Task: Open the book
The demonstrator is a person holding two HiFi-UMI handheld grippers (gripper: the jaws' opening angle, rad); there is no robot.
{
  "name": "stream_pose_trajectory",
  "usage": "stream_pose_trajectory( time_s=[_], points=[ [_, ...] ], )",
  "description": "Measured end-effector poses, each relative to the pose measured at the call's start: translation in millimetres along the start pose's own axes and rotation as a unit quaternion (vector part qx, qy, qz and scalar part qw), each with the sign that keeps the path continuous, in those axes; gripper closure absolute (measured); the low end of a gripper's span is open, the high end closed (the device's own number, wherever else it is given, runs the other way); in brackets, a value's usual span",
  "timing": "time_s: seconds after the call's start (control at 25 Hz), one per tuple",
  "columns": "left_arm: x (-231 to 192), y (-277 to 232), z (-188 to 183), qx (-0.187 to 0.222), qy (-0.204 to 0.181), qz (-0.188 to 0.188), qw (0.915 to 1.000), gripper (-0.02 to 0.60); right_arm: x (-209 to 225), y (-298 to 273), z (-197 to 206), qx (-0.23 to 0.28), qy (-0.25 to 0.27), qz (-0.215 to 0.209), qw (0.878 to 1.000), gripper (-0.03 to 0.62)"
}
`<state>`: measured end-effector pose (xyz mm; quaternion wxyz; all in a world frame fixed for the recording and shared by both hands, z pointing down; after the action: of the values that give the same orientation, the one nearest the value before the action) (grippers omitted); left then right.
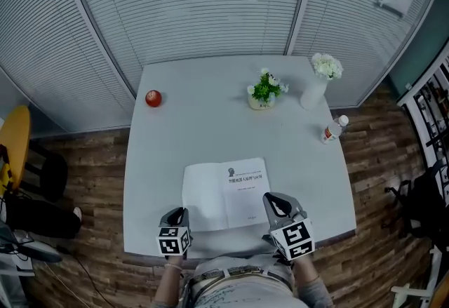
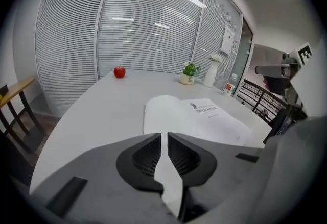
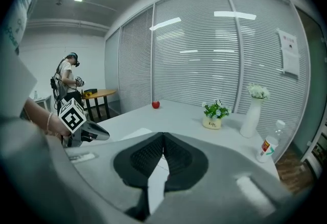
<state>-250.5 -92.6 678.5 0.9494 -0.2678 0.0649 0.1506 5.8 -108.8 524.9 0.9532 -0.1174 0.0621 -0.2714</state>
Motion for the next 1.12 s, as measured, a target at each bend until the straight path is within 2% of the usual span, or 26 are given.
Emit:
stream_pose_trajectory(
  time_s=[0.24, 0.4, 0.64, 0.76, 1.12],
  points=[
    [32.7, -8.1, -7.9, 0.005, -0.01, 0.028, 0.9995, 0.544, 1.3, -4.9, 0.2, 0.0, 0.004, -0.013, 1.0, 0.591],
    [51.2, -11.4, -14.5, 0.006, -0.034, 0.048, 0.9982, 0.545, 2.3, -8.3, 2.3, 0.0, 0.003, -0.02, 1.0, 0.589],
    [76.8, -15.7, -32.1, 0.025, -0.03, 0.078, 0.9962, 0.543, 4.0, -11.1, 7.3, -0.003, 0.002, -0.026, 1.0, 0.577],
    [92.7, -17.7, -41.0, 0.032, -0.042, 0.102, 0.9933, 0.545, 2.6, -12.9, 9.0, -0.003, 0.0, -0.029, 1.0, 0.578],
    [136.5, -12.4, -80.1, 0.088, -0.038, 0.154, 0.9834, 0.549, -7.6, -18.1, 11.5, -0.001, -0.005, -0.04, 0.999, 0.592]
  ],
)
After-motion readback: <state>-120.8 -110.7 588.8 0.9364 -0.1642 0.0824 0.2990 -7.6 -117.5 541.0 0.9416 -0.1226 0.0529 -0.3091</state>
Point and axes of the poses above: the fingertips, and each gripper's own axes: y backward along the fingers, x to its right, z out of its underside, the point moved 1 cm from there along y, backward along the fingers, and after that the axes turned 13 degrees about x, right-handed, at the moved point
